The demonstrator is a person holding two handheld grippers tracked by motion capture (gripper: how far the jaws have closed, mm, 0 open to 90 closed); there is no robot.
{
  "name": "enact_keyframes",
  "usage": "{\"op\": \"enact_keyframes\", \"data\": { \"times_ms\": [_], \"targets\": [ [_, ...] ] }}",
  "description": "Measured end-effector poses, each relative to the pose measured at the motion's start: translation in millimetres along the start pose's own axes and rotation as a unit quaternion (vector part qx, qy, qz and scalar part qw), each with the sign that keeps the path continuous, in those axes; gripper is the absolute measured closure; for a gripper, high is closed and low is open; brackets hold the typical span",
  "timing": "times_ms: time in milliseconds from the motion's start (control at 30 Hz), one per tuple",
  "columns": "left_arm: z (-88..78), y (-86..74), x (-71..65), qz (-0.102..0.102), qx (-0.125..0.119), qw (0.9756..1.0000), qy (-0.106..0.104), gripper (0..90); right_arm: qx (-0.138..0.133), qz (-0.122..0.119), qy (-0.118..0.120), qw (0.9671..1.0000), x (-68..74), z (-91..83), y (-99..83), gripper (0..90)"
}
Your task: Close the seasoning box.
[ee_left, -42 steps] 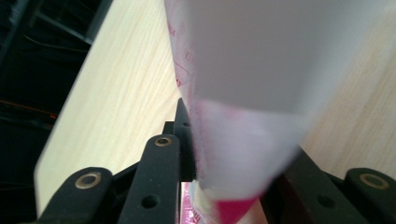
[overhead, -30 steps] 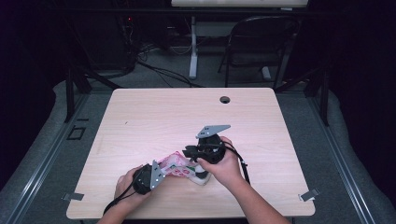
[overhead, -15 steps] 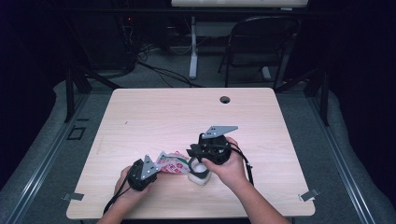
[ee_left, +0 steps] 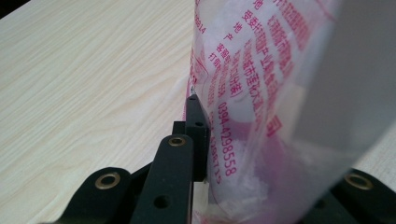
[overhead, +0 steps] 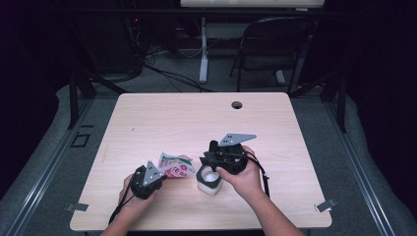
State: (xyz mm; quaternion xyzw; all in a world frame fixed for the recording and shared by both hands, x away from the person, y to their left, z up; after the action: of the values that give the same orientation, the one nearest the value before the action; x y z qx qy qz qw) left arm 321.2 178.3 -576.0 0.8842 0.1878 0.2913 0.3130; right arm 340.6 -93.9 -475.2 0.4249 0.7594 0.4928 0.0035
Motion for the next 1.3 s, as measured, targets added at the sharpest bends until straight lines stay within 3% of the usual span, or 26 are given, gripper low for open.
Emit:
{"op": "enact_keyframes", "data": {
  "times_ms": [233, 667, 767, 1067, 1300],
  "targets": [
    [-8.4, -6.8, 14.3, -0.039, -0.012, 0.9991, 0.010, 83.4, -0.010, 0.004, 0.001, 0.9999, -2.1, -4.6, -0.4, 71.5],
    [-25.3, -27.0, 44.3, -0.090, -0.007, 0.9939, 0.063, 84.0, -0.017, 0.014, 0.001, 0.9997, -7.0, -9.5, -3.2, 70.9],
    [-27.7, -32.5, 49.9, -0.097, 0.001, 0.9917, 0.084, 84.0, -0.018, 0.017, 0.000, 0.9997, -8.7, -9.5, -5.1, 70.8],
    [-31.4, -51.8, 63.7, -0.135, 0.018, 0.9833, 0.120, 84.0, -0.019, 0.024, -0.001, 0.9995, -12.1, -10.0, -9.1, 70.3],
    [-29.6, -61.9, 67.8, -0.164, 0.028, 0.9787, 0.121, 83.8, -0.018, 0.029, -0.001, 0.9994, -14.9, -8.8, -12.7, 70.1]
  ]
}}
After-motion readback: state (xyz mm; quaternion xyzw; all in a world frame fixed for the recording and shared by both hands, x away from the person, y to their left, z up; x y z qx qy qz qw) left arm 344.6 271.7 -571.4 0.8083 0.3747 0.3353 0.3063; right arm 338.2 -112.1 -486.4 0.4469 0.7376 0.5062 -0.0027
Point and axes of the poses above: each handheld gripper's, and its own axes: z roughly forward along the jaws, y roughly out of its top, x roughly to its left, the point moved 2 cm from there along z, roughly forward along the jaws, and after that the axes turned 15 degrees about z, right-handed, at the moved point
